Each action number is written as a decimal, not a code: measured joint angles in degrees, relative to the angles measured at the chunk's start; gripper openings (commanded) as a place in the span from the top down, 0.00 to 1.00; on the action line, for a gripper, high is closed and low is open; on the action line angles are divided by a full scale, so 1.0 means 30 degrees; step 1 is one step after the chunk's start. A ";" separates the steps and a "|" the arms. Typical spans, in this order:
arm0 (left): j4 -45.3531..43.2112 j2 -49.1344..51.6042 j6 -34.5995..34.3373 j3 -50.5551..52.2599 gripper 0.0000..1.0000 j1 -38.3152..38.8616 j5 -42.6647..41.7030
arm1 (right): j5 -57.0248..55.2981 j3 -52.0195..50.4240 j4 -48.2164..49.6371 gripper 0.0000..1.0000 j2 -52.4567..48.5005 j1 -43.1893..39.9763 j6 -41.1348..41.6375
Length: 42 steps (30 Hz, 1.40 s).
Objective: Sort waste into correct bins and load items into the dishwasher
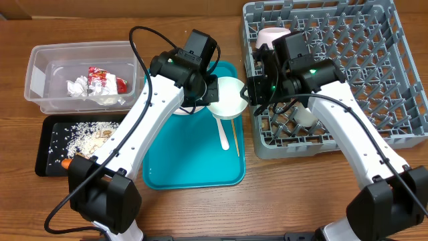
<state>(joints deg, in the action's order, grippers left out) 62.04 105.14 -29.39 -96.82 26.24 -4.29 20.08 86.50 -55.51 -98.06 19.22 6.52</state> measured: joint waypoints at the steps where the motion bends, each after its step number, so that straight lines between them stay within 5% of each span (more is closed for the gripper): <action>1: -0.0044 0.0000 0.0000 0.0000 0.96 0.0000 -0.0007 | 0.0007 0.0000 -0.0015 0.53 -0.0058 0.0000 0.0051; 19: -0.0189 0.0000 0.0000 0.0000 0.96 0.0000 -0.0080 | 0.0007 0.0000 0.0189 0.54 -0.0087 0.0765 0.0328; 42: -0.0233 0.0000 0.0000 0.0015 0.96 -0.0022 -0.0080 | -0.1530 -0.0131 0.0066 0.94 -0.0146 0.0852 0.0627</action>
<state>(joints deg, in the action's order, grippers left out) 61.34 105.14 -29.39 -96.77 26.17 -4.54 15.49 86.11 -55.31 -98.50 21.78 8.40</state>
